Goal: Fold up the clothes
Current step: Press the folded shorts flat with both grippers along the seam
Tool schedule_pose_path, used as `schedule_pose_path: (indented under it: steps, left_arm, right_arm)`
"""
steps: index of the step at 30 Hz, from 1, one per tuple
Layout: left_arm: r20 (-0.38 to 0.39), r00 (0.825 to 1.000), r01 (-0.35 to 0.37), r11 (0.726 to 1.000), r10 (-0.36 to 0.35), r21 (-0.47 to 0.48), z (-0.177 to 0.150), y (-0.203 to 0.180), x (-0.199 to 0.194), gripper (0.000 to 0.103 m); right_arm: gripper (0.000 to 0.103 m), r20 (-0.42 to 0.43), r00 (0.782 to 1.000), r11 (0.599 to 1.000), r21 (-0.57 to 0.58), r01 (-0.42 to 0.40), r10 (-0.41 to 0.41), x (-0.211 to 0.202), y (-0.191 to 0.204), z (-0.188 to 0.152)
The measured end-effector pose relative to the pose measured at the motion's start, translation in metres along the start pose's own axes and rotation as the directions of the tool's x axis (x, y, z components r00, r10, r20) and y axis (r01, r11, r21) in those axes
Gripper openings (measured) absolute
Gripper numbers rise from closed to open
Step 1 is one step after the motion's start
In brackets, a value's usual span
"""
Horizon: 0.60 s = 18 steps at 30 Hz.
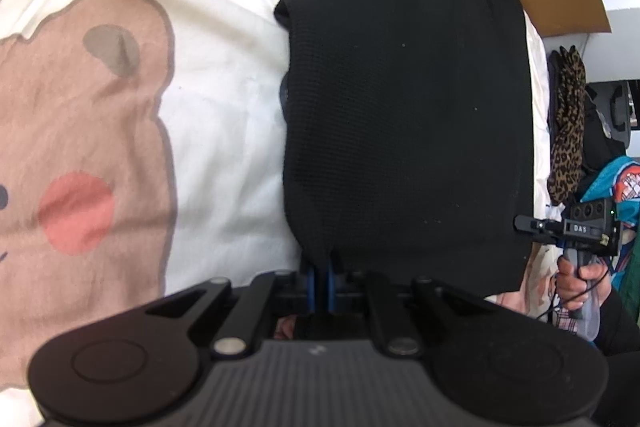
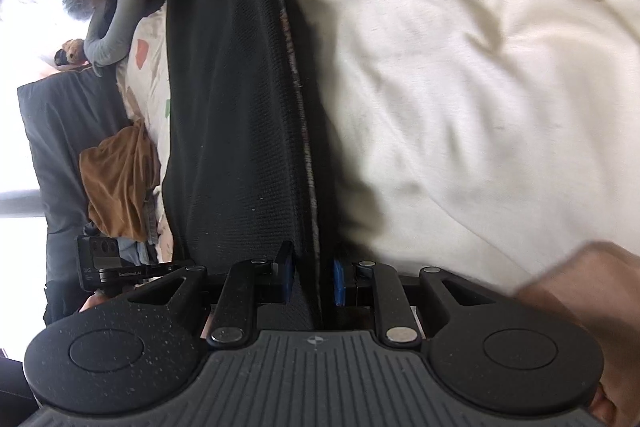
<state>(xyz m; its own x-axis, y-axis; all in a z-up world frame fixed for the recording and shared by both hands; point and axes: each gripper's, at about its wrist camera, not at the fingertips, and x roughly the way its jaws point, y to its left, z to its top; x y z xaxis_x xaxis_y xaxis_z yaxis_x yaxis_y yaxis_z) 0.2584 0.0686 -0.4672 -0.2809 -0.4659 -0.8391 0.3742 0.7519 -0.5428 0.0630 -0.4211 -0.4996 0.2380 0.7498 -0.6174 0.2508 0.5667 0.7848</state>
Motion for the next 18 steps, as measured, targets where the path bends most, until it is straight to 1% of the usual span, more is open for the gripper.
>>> schedule_pose_path:
  steps: [4,7,8,9,10,11,18]
  left_arm:
    - [-0.004,1.000,0.006,1.000,-0.006,-0.007,0.005,-0.005,0.005,0.007]
    - [-0.006,1.000,0.009,1.000,-0.009,-0.008,0.007,-0.011,0.008,0.006]
    - [-0.007,1.000,0.011,1.000,-0.011,-0.009,0.008,-0.013,0.008,0.006]
    - [-0.008,1.000,0.015,1.000,-0.015,-0.010,0.008,-0.014,0.008,0.006]
    - [-0.010,1.000,0.019,1.000,-0.019,-0.011,0.009,-0.016,0.008,0.006]
    - [-0.010,1.000,0.023,1.000,-0.024,-0.011,0.009,-0.018,0.008,0.006]
    - [-0.002,0.998,0.068,0.997,-0.068,-0.020,0.007,-0.036,-0.002,0.006]
  right_arm:
    - [0.024,-0.009,0.999,0.999,0.001,-0.034,0.034,0.007,-0.001,0.001]
    - [0.023,-0.017,0.999,0.999,-0.015,-0.039,0.038,0.009,-0.001,0.002]
    - [0.020,-0.021,0.999,0.999,-0.024,-0.033,0.033,0.010,0.000,0.002]
    - [0.019,-0.026,0.999,0.999,-0.031,-0.028,0.027,0.010,0.000,0.002]
    - [0.014,-0.032,0.999,0.999,-0.038,-0.024,0.023,0.010,0.001,0.002]
    - [0.004,-0.037,0.999,0.999,-0.044,-0.021,0.019,0.010,0.001,0.001]
    - [0.003,-0.050,0.998,0.995,-0.098,-0.031,0.026,-0.002,0.016,-0.006]
